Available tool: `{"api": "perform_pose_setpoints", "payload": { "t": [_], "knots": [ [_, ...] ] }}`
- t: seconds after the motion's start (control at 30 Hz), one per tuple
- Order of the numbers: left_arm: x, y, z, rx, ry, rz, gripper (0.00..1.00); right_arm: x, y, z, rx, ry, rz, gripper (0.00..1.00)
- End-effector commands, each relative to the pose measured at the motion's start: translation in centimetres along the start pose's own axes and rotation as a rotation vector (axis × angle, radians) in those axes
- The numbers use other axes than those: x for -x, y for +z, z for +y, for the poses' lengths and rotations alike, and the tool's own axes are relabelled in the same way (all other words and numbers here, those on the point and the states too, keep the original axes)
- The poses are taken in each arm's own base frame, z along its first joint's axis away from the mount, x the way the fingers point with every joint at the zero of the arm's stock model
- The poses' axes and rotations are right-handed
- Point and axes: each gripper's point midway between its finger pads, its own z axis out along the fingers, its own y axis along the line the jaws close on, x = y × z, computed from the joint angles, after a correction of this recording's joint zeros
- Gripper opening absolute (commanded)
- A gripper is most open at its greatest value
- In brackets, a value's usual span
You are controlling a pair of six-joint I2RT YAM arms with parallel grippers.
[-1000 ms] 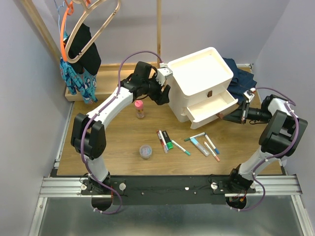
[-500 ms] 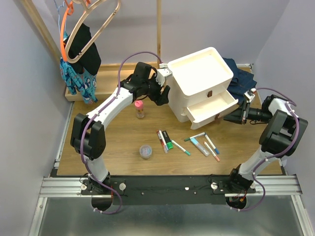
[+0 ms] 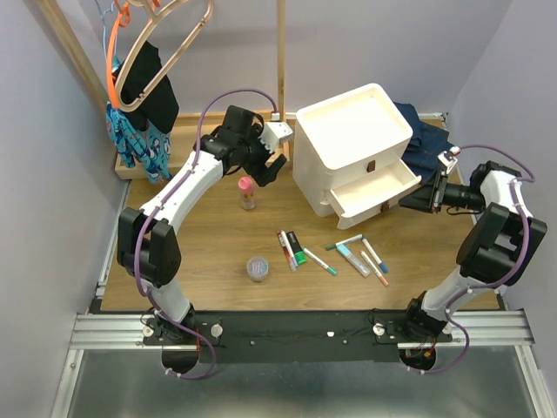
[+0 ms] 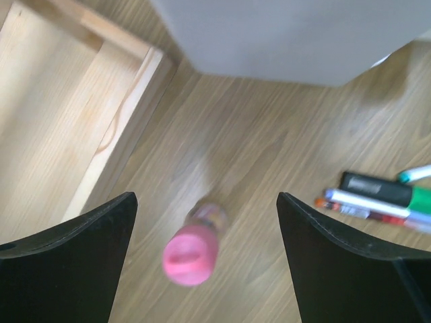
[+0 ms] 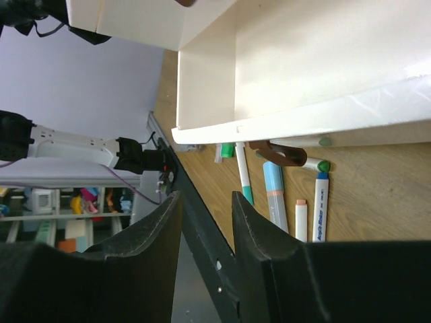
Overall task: Sort the stationery into containers
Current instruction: Pick up the stationery from the center of the board.
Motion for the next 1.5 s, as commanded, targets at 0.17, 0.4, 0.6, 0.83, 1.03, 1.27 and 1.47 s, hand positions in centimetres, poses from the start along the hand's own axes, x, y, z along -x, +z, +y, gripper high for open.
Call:
{"api": "perform_pose_setpoints", "payload": {
  "t": [0.17, 0.4, 0.6, 0.83, 1.03, 1.27, 1.47],
  "knots": [
    [-4.4, -1.0, 4.7, 0.089, 0.100, 0.217, 0.99, 0.3, -0.9, 1.9, -0.028, -0.050, -0.010, 0.45],
    [-5.7, -1.4, 3.9, 0.058, 0.081, 0.247, 0.99, 0.7, -1.3, 3.2, -0.046, -0.107, -0.022, 0.46],
    [-6.3, -2.9, 4.9, 0.132, -0.146, 0.109, 0.97, 1.4, -2.0, 4.7, -0.087, -0.244, -0.031, 0.46],
    [-7.0, -5.6, 4.9, 0.185, -0.191, -0.254, 0.95, 2.6, -1.0, 7.9, -0.181, -0.596, -0.032, 0.48],
    [-9.1, -4.0, 2.5, 0.123, -0.081, -0.355, 0.96, 3.9, -0.8, 9.0, -0.271, -0.599, -0.114, 0.50],
    [-9.6, -1.8, 3.5, 0.124, -0.065, -0.444, 0.96, 8.1, -2.6, 11.6, -0.403, -0.652, -0.202, 0.50],
    [-9.1, -0.4, 4.4, 0.083, -0.035, -0.460, 0.93, 8.1, -3.0, 11.6, -0.440, -0.628, -0.196, 0.50]
  ]
}}
